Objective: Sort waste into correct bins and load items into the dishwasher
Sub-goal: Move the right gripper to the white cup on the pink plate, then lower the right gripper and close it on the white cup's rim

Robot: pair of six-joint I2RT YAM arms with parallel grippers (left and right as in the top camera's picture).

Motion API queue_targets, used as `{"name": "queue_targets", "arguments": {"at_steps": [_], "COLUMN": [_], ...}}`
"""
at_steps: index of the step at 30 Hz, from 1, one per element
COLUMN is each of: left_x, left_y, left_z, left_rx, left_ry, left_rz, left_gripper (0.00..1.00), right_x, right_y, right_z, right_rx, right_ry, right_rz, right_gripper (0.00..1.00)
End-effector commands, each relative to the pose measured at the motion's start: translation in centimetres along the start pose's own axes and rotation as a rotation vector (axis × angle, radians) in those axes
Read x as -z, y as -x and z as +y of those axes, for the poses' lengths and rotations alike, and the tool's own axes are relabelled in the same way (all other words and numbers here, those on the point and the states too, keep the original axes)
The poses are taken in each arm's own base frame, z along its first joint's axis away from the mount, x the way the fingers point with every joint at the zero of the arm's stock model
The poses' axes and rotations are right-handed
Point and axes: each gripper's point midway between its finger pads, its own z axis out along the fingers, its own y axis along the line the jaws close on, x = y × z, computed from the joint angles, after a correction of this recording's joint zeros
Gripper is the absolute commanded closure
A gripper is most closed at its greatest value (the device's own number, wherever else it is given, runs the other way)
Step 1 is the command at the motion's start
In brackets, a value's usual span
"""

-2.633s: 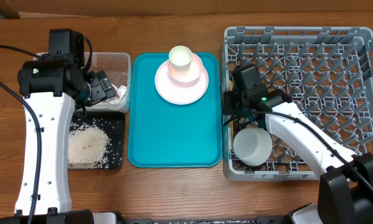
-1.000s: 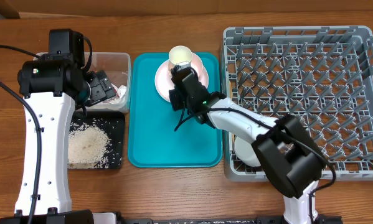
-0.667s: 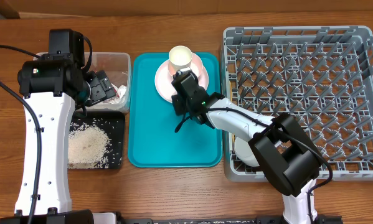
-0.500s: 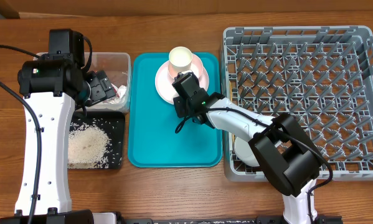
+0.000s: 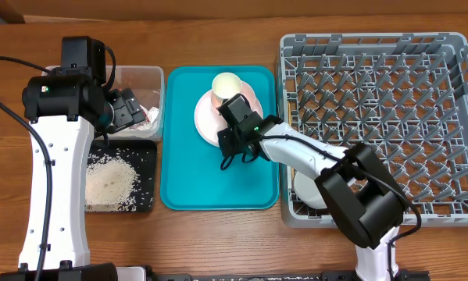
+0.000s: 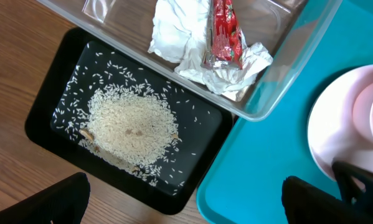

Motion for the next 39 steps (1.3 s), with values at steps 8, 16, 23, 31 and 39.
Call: {"name": "queue_targets", "arguments": {"at_steps": [8, 16, 23, 31, 39], "left_x": [0.1, 0.1, 0.1, 0.1, 0.1], "left_y": [0.3, 0.3, 0.3, 0.3, 0.3], "left_z": [0.0, 0.0, 0.0, 0.0, 0.0], "left_rx": [0.004, 0.004, 0.004, 0.004, 0.004], "left_ry": [0.003, 0.003, 0.003, 0.003, 0.003], "left_rz": [-0.009, -0.009, -0.009, -0.009, -0.009], "left_gripper": [0.0, 0.0, 0.0, 0.0, 0.0], "right_x": [3.8, 11.1, 19.4, 20.4, 12.6], "right_y": [-0.8, 2.5, 7.2, 11.1, 12.1], "right_z": [3.8, 6.2, 7.5, 6.1, 3.3], "right_rx": [-0.003, 0.063, 0.112, 0.194, 0.222], "right_ry": [0.124, 0.126, 0.112, -0.008, -0.139], "right_rz": [0.04, -0.101, -0.191, -0.329, -0.272], "right_gripper": [0.91, 0.92, 0.91, 0.77, 0.61]}}
